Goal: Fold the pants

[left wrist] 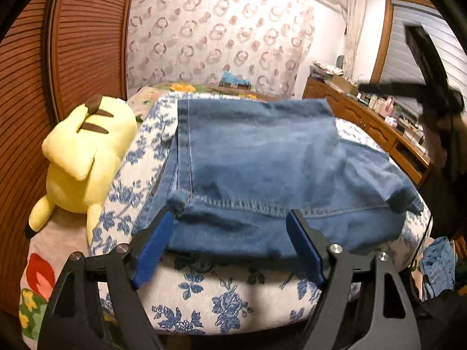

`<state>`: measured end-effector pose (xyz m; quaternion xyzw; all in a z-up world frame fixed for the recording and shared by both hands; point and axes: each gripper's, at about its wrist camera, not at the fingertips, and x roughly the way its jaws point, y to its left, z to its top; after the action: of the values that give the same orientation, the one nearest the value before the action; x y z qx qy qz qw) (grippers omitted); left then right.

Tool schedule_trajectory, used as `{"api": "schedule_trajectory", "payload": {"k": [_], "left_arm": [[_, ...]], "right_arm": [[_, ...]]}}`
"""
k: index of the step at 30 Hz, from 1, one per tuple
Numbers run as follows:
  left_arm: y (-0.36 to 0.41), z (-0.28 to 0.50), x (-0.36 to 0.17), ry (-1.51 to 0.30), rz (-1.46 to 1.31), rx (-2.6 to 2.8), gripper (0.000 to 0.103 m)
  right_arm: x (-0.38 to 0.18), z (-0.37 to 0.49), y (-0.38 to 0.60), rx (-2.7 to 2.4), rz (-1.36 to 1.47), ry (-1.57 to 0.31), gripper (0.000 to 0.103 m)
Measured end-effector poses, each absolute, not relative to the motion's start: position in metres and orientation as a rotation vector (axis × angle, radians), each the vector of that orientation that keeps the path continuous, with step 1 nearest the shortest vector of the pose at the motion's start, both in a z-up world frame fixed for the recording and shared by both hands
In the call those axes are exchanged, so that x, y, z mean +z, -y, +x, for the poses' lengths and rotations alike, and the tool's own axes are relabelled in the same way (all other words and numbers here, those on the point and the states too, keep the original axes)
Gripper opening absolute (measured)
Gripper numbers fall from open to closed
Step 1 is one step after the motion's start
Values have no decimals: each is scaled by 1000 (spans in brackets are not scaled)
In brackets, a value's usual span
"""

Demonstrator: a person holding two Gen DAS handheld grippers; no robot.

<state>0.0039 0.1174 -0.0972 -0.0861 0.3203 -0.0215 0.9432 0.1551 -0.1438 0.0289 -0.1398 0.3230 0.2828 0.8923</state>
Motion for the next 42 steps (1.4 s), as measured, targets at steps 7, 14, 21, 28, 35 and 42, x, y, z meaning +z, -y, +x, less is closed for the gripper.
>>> {"api": "schedule_trajectory", "payload": {"k": [7,14,21,28,35,42], "left_arm": [[-104,11,-80,-619,-136,-52,81],[-68,26,-74,-612,-75,-97,81],[-33,42,-71,-623,-30,-155,81],[-4,57,-80,-668,-18,-204,81],[22,56,-98,-731,9,-257,81],[29,43,-117,-776,49,-245,81]], "right_arm": [[20,118,207,509,-249,-696,45],[6,87,286,377,-200,-731,49],[-12,68,345,286,-120,-795,53],[-25,60,365,252,-55,-848,53],[-41,53,368,276,-11,-888,53],[-49,43,359,288,-38,-886,53]]}}
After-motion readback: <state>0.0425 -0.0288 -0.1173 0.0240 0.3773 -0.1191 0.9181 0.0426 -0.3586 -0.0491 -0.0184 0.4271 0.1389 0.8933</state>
